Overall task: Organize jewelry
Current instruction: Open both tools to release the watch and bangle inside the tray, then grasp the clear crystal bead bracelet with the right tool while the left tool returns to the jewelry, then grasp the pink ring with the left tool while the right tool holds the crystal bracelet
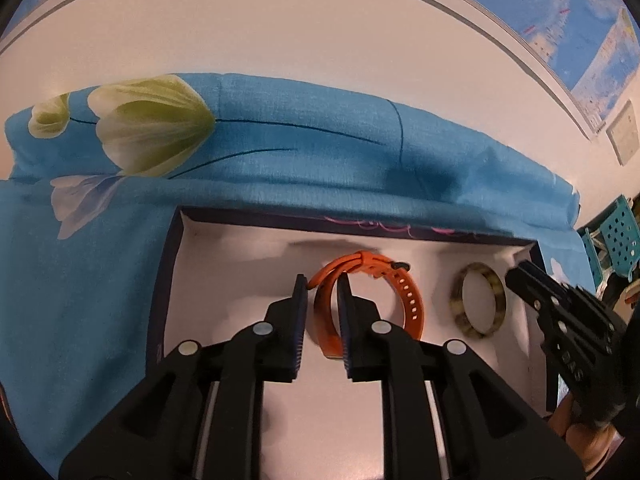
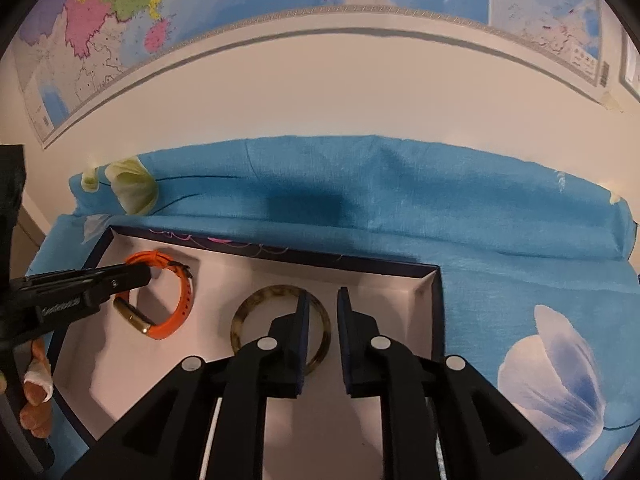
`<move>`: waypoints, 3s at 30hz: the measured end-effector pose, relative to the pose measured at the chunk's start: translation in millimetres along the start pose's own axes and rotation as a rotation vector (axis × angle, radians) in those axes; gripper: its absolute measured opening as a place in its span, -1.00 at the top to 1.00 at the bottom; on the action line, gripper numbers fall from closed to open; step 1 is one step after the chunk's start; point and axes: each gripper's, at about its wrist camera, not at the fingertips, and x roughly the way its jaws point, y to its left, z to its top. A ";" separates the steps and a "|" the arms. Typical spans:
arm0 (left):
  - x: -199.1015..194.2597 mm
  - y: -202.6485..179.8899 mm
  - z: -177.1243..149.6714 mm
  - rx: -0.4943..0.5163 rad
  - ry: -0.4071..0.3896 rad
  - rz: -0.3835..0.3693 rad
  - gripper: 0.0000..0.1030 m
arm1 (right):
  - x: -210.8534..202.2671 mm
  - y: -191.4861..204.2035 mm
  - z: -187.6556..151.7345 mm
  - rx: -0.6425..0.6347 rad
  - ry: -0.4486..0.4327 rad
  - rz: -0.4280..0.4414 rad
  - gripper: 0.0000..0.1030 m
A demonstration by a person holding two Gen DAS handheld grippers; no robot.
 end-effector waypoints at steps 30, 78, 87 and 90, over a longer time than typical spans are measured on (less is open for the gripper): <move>-133.1 3.9 -179.6 0.288 -0.280 -0.100 -0.24 | -129.8 45.6 -169.8 -0.292 -0.008 0.236 0.23; -110.2 -22.1 -216.3 0.380 -0.163 -0.132 0.10 | -151.5 -18.5 -154.1 -0.028 -0.091 0.201 0.85; -115.2 -50.5 -236.0 0.495 -0.156 -0.230 0.11 | -142.6 -24.4 -160.3 -0.006 -0.061 0.200 0.85; -109.1 -63.1 -239.9 0.535 -0.134 -0.223 0.16 | -141.2 -23.6 -161.2 -0.004 -0.059 0.207 0.85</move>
